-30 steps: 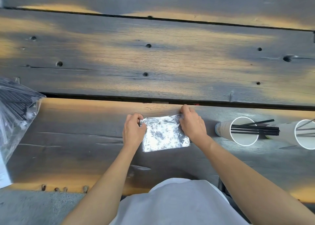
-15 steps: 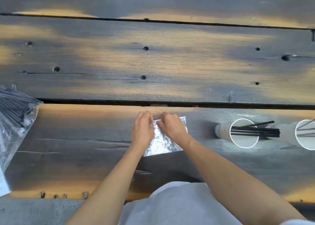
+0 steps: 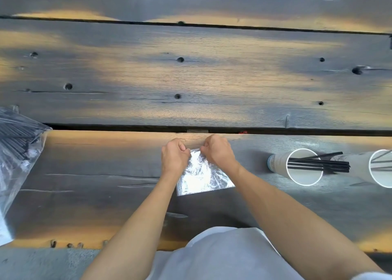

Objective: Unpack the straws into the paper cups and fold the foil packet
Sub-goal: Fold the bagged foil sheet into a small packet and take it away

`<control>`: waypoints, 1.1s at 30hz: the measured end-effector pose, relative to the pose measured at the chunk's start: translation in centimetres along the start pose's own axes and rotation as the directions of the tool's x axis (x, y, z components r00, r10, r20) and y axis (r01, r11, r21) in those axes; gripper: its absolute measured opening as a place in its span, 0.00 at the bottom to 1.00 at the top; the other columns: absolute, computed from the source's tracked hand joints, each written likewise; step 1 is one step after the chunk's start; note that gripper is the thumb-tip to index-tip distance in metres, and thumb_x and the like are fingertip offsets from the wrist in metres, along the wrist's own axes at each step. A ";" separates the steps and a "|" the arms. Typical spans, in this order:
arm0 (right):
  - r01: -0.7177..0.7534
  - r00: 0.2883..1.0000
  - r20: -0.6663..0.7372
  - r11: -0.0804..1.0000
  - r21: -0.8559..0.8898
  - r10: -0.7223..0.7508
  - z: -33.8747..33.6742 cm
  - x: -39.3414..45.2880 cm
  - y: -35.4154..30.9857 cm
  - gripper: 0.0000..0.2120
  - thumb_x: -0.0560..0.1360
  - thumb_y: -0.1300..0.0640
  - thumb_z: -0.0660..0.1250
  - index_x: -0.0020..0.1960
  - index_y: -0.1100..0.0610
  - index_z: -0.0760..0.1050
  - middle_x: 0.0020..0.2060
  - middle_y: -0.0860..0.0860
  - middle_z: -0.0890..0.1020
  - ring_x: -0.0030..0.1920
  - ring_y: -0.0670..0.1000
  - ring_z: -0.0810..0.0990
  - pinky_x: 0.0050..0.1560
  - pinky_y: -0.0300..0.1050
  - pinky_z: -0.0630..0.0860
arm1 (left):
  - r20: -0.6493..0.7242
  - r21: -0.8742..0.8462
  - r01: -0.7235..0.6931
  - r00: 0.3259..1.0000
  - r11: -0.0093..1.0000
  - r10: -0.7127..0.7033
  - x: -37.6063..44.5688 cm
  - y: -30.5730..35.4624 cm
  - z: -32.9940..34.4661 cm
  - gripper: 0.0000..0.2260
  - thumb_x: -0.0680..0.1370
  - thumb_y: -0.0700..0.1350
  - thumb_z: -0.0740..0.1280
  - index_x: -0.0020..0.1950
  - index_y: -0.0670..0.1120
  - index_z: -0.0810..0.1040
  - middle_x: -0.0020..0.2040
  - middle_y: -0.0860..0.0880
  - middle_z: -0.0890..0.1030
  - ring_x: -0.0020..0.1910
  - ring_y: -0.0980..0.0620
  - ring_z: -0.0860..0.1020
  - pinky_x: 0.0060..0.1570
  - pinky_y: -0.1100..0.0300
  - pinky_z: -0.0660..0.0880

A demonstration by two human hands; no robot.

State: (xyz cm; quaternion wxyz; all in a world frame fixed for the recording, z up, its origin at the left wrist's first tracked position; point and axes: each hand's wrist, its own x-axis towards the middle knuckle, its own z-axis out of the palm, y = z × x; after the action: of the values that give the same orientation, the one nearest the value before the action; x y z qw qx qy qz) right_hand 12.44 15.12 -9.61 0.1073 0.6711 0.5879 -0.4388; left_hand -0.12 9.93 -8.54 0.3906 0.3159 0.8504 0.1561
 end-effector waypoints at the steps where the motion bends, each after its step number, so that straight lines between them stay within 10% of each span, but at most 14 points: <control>1: -0.018 1.000 0.002 1.000 0.019 0.018 -0.2 0.2 0.3 0.07 0.74 0.57 0.69 0.40 0.60 0.79 0.35 0.56 0.84 0.39 0.58 0.84 0.43 0.52 0.84 | 0.003 -0.008 0.010 1.000 1.000 -0.010 0.1 -0.1 -0.2 0.07 0.73 0.36 0.71 0.36 0.38 0.78 0.39 0.46 0.82 0.38 0.50 0.80 0.40 0.58 0.79; 18: -0.048 0.999 0.008 0.998 0.032 0.047 -3.8 0.7 4.4 0.08 0.73 0.62 0.64 0.34 0.58 0.74 0.37 0.62 0.85 0.30 0.59 0.85 0.38 0.59 0.84 | -0.018 -0.023 0.084 0.996 0.996 -0.084 0.2 -1.8 -3.0 0.07 0.74 0.38 0.73 0.36 0.39 0.81 0.29 0.46 0.82 0.31 0.53 0.83 0.33 0.66 0.75; 25: -0.063 0.997 -0.042 0.997 -0.052 0.060 -3.8 -0.1 2.5 0.14 0.69 0.49 0.72 0.34 0.60 0.80 0.31 0.56 0.82 0.36 0.56 0.82 0.38 0.48 0.82 | -0.019 -0.046 0.116 0.993 0.992 -0.117 0.1 -1.5 -3.5 0.06 0.73 0.37 0.72 0.36 0.39 0.81 0.30 0.46 0.82 0.32 0.52 0.84 0.38 0.62 0.79; 33: -0.103 0.994 -0.036 0.994 0.022 0.103 -3.7 0.8 3.8 0.07 0.72 0.60 0.69 0.38 0.63 0.79 0.34 0.60 0.85 0.35 0.59 0.85 0.40 0.57 0.85 | -0.008 -0.039 0.134 0.991 0.990 -0.134 0.3 -1.7 -3.9 0.05 0.73 0.37 0.72 0.38 0.38 0.81 0.29 0.47 0.82 0.26 0.57 0.80 0.31 0.67 0.74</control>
State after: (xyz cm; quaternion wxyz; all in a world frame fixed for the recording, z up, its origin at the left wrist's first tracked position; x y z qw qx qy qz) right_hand 17.42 16.99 -9.36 0.1123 0.7095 0.5500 -0.4261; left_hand -3.96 8.72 -7.03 0.4017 0.2496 0.8687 0.1475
